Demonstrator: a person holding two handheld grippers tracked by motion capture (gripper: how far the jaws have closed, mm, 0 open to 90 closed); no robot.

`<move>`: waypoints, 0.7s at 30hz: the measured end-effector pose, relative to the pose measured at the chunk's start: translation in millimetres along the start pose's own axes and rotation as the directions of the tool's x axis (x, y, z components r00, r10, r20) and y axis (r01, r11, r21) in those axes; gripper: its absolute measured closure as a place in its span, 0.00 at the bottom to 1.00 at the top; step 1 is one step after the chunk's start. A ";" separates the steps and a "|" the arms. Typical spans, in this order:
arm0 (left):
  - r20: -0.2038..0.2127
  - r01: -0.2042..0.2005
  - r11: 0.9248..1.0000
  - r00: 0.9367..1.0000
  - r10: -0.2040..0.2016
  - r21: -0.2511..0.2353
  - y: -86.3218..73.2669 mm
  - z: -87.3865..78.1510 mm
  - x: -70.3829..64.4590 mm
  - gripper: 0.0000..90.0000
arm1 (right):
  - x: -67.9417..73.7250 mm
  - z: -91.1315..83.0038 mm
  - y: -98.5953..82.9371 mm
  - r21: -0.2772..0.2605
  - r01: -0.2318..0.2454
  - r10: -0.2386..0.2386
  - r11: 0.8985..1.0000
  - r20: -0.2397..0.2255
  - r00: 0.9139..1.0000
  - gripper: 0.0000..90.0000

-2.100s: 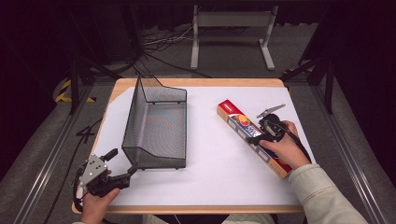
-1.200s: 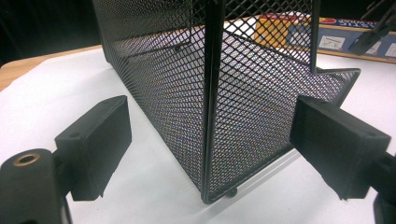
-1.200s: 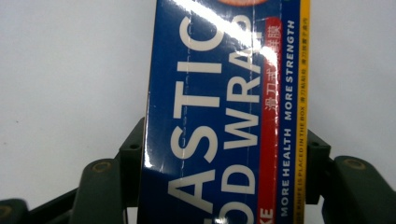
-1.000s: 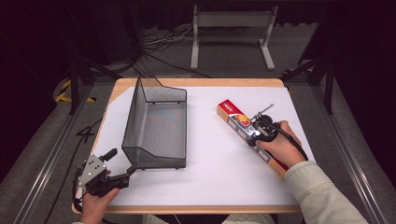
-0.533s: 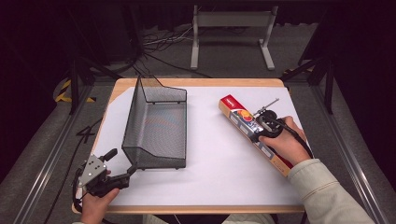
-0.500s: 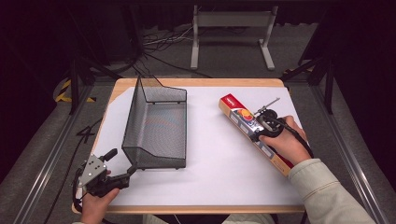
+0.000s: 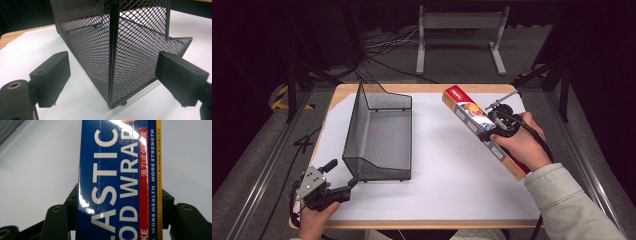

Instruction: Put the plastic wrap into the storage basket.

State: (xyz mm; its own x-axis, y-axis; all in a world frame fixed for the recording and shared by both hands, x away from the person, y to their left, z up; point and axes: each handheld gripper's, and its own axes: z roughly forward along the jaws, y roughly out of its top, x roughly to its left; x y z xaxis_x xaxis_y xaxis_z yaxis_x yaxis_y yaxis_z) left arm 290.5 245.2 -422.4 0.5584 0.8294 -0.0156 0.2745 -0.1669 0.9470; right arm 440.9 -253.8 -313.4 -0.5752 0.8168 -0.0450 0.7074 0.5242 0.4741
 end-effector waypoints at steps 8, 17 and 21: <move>0.002 0.001 1.000 1.000 -0.001 -0.003 -0.1 0.5 -0.2 0.15 | 11.8 -19.7 15.5 -0.059 0.019 -0.020 0.998 -0.010 1.000 0.46; 0.000 0.002 1.000 1.000 -0.002 0.000 -0.2 -0.3 -0.1 0.15 | 36.3 -28.3 38.4 -0.094 0.052 -0.052 0.994 -0.001 0.999 0.46; -0.003 0.005 1.000 1.000 -0.005 -0.001 -0.8 -1.4 0.2 0.15 | 47.3 -28.3 48.5 -0.107 0.038 -0.039 0.994 0.002 0.999 0.46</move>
State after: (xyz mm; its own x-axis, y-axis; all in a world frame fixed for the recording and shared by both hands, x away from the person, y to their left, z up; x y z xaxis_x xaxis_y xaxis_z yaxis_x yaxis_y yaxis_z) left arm 289.3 246.3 -422.6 0.5549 0.8317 -0.0190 0.2760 -0.1625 0.9473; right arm 436.4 -196.6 -267.7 -0.6014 0.7964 -0.0646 0.6367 0.5265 0.5634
